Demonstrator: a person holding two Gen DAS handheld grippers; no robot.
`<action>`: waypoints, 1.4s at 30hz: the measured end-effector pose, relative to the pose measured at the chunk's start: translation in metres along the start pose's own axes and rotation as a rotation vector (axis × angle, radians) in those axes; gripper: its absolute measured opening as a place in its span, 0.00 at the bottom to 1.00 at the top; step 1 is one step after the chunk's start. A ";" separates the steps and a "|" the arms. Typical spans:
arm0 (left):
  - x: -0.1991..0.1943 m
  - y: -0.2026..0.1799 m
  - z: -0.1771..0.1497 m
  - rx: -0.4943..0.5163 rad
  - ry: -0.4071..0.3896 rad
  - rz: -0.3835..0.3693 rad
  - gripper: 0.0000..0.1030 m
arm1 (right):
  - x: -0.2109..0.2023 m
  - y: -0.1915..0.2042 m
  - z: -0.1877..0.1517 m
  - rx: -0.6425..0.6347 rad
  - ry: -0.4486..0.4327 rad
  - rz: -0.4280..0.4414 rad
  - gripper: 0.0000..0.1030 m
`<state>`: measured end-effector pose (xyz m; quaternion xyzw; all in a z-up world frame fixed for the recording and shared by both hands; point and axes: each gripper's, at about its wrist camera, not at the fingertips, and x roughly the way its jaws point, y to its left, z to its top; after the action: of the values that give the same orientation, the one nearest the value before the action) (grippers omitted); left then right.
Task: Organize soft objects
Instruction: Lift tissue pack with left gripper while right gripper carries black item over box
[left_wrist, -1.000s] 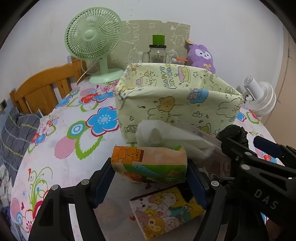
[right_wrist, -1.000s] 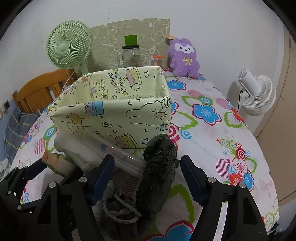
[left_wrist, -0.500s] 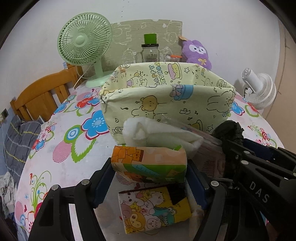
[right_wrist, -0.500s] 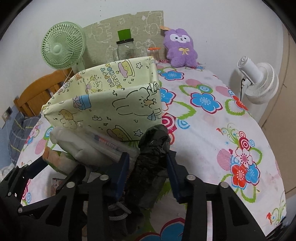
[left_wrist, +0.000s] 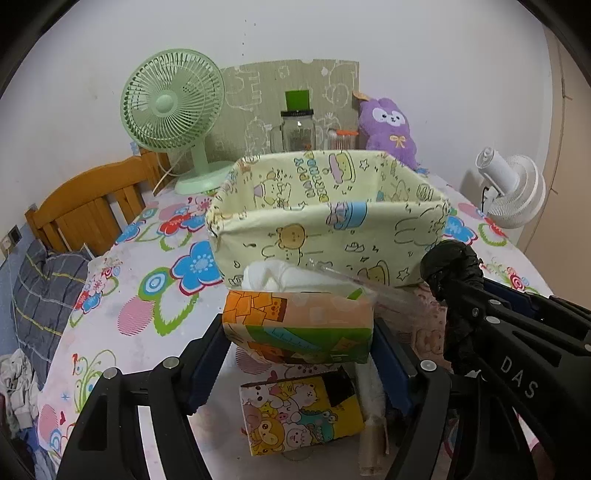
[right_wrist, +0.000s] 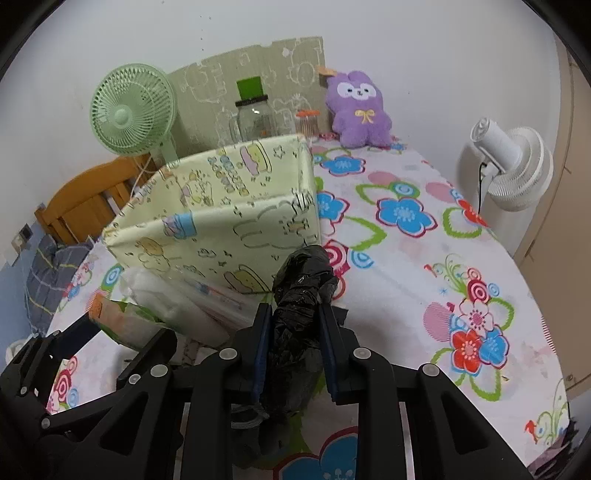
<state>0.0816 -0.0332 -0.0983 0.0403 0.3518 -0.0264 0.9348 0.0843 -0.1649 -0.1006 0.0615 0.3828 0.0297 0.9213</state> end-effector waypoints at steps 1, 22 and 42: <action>-0.003 0.000 0.000 -0.001 -0.006 -0.001 0.74 | -0.003 0.001 0.001 -0.001 -0.006 0.002 0.27; -0.060 0.001 0.022 -0.005 -0.124 -0.017 0.74 | -0.065 0.023 0.019 -0.045 -0.123 0.020 0.27; -0.079 0.004 0.039 -0.014 -0.178 -0.017 0.74 | -0.091 0.031 0.036 -0.067 -0.188 0.022 0.27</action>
<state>0.0477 -0.0316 -0.0169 0.0283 0.2679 -0.0352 0.9624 0.0454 -0.1464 -0.0069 0.0373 0.2929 0.0465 0.9543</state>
